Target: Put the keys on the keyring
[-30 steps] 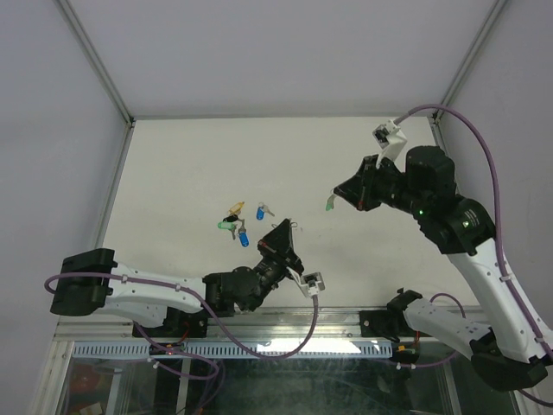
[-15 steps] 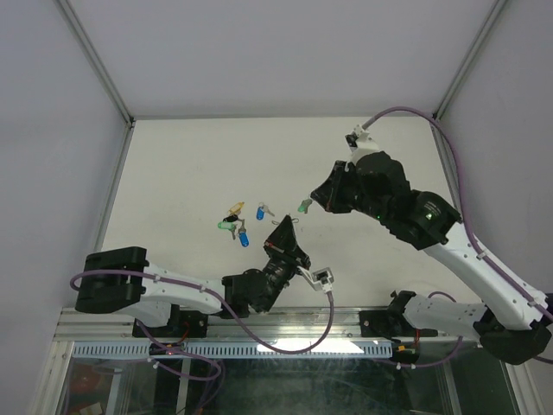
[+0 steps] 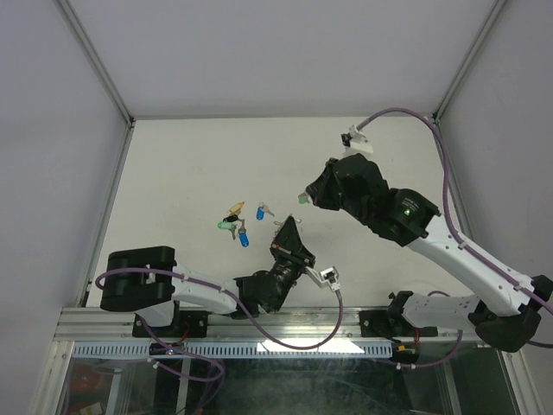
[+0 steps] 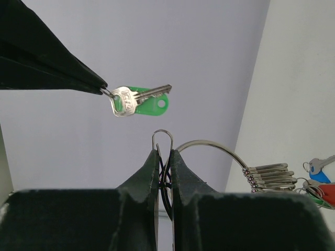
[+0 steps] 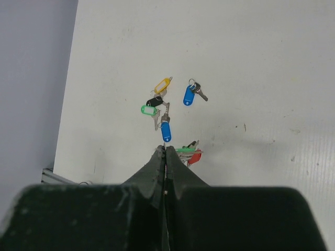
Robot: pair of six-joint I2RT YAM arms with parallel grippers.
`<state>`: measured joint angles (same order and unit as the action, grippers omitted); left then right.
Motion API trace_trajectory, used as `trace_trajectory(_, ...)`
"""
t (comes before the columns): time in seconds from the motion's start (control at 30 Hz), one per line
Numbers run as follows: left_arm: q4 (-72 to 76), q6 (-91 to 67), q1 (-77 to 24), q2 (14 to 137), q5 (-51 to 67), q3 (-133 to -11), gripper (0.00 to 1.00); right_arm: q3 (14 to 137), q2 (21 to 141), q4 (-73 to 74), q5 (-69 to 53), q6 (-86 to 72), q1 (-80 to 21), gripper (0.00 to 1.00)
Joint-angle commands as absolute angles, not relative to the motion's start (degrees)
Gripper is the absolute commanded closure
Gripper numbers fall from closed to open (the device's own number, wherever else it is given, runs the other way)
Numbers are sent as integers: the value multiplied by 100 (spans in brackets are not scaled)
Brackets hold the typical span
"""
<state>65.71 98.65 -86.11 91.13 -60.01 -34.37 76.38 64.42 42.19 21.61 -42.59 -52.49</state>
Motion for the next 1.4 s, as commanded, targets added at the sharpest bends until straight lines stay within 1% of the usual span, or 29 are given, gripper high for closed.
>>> trace_trajectory(0.0, 6642, 9591, -8569, 8726, -6028, -3646, 100, 7658, 6519, 3913, 2096, -4483, -5330, 100)
trace_trajectory(0.23, 6604, 9539, -8569, 8636, -6029, -3627, 100, 7645, 6719, 3894, 1994, -4587, -5467, 100)
trace_trajectory(0.7, 6381, 9403, -8569, 8596, -6021, -3643, 100, 8055, 6935, 4617, 2203, -4873, -5992, 100)
trace_trajectory(1.07, 6372, 9397, -8569, 8539, -6029, -3639, 100, 8183, 7105, 5027, 2611, -4976, -6139, 100)
trace_trajectory(1.37, 6347, 9373, -8569, 8545, -6029, -3637, 100, 8126, 7179, 4949, 2533, -4983, -6144, 100)
